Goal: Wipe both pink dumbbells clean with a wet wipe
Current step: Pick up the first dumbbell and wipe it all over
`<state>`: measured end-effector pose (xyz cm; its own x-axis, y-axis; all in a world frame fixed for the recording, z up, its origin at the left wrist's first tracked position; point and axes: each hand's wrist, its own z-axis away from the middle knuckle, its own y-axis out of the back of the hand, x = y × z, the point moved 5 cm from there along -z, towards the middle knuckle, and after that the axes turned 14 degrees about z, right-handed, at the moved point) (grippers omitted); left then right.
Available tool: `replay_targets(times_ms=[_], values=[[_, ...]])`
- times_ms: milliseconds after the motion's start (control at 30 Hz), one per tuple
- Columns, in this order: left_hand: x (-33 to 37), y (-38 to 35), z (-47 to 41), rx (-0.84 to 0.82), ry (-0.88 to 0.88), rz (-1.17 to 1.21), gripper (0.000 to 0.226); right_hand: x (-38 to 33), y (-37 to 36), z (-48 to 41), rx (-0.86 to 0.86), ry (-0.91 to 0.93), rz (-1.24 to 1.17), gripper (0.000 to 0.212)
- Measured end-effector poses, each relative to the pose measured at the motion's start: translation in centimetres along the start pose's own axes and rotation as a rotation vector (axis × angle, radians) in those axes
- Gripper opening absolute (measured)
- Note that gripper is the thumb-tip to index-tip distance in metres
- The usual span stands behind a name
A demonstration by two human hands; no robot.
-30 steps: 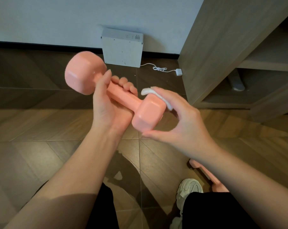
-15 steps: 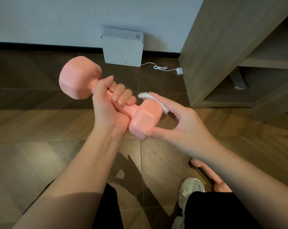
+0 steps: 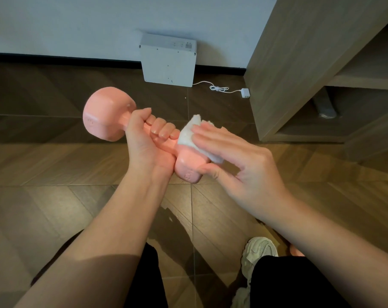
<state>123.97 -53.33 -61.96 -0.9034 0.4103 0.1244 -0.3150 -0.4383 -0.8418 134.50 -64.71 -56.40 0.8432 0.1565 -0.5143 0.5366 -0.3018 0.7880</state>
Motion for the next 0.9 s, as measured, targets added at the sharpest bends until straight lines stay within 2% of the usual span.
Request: replay_targets(times_ms=[67,133,200,267,367,467,567,700,833,900], values=[[0.0,0.3,0.0,0.053,-0.007,0.016,0.037,0.6,-0.6,-0.3,-0.101,-0.056,0.0,0.056],[-0.1,0.6,0.1,0.095,-0.022,-0.006,0.032,1.1,-1.4,-0.3,-0.243,-0.105,0.032,0.076],[-0.3,0.8,0.2,0.102,-0.025,-0.026,0.028,1.3,-2.1,-0.2,-0.285,-0.124,0.046,0.09],[-0.6,0.8,0.2,0.037,0.006,-0.022,0.024,1.4,-1.8,-0.3,-0.208,-0.169,0.016,0.085],[-0.6,-0.4,0.2,-0.144,0.071,-0.033,0.025,1.7,-0.3,-0.8,-0.082,-0.229,-0.112,0.075],[-0.2,-2.0,0.4,-0.269,0.05,-0.099,0.034,1.6,0.2,-1.0,-0.097,-0.283,-0.36,0.063],[-0.2,-2.4,0.7,-0.264,0.065,-0.008,0.038,1.3,0.2,-0.6,-0.12,-0.289,-0.362,0.061],[-0.2,-1.9,1.0,-0.212,0.057,0.02,0.037,1.0,1.0,0.1,-0.017,-0.243,-0.227,0.069],[-0.2,-1.4,1.4,-0.172,0.031,0.011,0.038,1.4,0.6,0.0,-0.165,-0.275,-0.181,0.072],[-0.1,-1.2,1.4,-0.155,0.013,-0.01,0.038,1.1,0.8,0.1,-0.128,-0.267,-0.151,0.069]])
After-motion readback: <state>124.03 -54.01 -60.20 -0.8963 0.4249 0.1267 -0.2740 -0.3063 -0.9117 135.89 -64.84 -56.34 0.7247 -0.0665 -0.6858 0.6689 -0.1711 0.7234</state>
